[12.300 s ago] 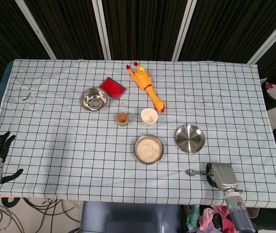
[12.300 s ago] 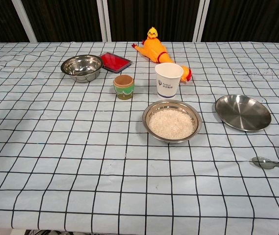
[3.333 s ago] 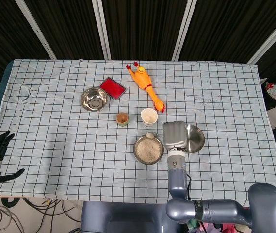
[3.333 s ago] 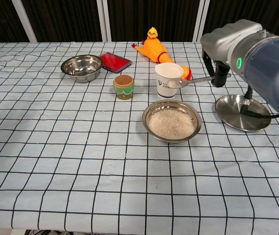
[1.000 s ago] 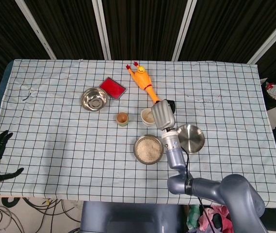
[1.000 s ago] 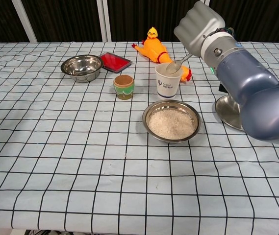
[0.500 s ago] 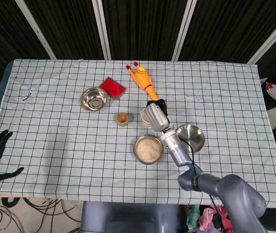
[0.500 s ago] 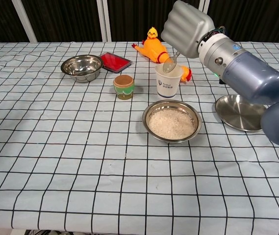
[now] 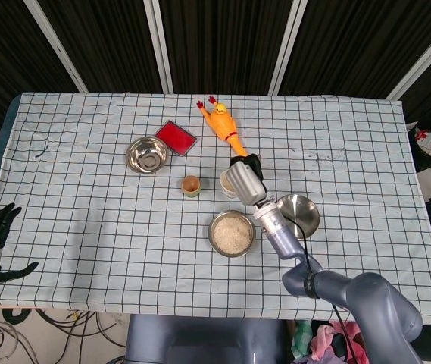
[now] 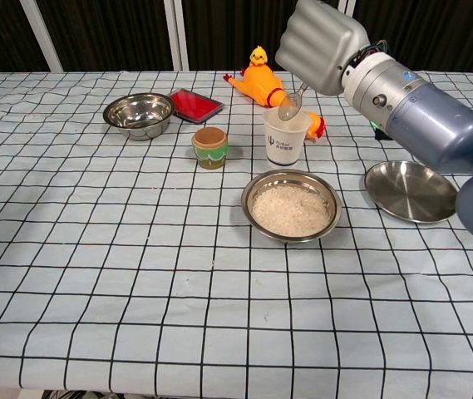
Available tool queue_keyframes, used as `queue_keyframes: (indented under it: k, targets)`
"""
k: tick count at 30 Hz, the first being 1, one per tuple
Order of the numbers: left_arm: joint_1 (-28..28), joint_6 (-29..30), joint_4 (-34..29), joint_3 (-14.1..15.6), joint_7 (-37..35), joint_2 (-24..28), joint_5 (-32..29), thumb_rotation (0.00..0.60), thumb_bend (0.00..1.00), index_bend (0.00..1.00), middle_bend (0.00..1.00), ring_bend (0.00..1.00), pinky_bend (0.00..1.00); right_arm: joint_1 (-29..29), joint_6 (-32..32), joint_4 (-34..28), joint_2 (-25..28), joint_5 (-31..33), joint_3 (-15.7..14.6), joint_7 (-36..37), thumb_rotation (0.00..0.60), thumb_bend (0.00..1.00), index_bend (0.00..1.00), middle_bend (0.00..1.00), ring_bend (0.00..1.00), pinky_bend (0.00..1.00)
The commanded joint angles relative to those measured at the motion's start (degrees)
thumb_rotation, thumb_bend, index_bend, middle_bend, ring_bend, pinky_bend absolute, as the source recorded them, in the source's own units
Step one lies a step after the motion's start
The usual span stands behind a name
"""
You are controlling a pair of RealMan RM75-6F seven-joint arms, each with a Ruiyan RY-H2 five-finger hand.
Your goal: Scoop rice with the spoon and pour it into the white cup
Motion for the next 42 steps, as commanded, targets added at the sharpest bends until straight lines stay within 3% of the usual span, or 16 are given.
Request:
queue_keyframes:
  k: [1,9,16,22,27,35,42]
  targets:
    - [-0.03,-0.04,-0.01,-0.01,-0.07,-0.01,-0.01,0.600,0.02,0.00,0.00,0.00,0.00,0.43,0.21,-0.53,0.32,-0.71,1.06,-0.07,0.600,0.45,0.65,1.00,1.00,1.00]
    - [-0.05,-0.06,-0.01,0.10,0.12,-0.08,0.18,0.600,0.02,0.00,0.00,0.00,0.00,-0.97,-1.44,-0.72,0.57,-1.84,0.08,-1.87,0.600,0.45,0.65,1.00,1.00,1.00]
    - [-0.09,-0.11,0.08,0.23,0.17,-0.11,0.39,0.600,0.02,0.00,0.00,0.00,0.00,-1.65,-0.80,-2.78,1.39,-2.12,1.97,-1.33,0.600,0.45,0.65,1.00,1.00,1.00]
    - [0.06,0.26,0.20,0.21,0.30,-0.26,0.46,0.600,0.02,0.00,0.00,0.00,0.00,-4.13,1.53,-10.15,2.39,3.54,7.37,-1.41,0.600,0.45,0.65,1.00,1.00,1.00]
    - [0.26,0.70,0.38,0.23,0.12,-0.36,0.62,0.600,0.02,0.00,0.00,0.00,0.00,-7.78,5.45,-20.03,5.92,7.43,10.01,-2.02,0.600,0.45,0.65,1.00,1.00,1.00]
    - [0.68,1.67,0.90,0.70,0.86,-1.07,1.66,0.600,0.02,0.00,0.00,0.00,0.00,-16.18,11.34,-36.96,15.14,10.59,7.94,-0.71,0.600,0.45,0.65,1.00,1.00,1.00]
    - [1.09,2.45,1.24,1.23,1.84,-1.79,2.63,0.600,0.02,0.00,0.00,0.00,0.00,-21.74,13.02,-41.57,19.50,11.94,3.74,1.87,0.600,0.45,0.65,1.00,1.00,1.00]
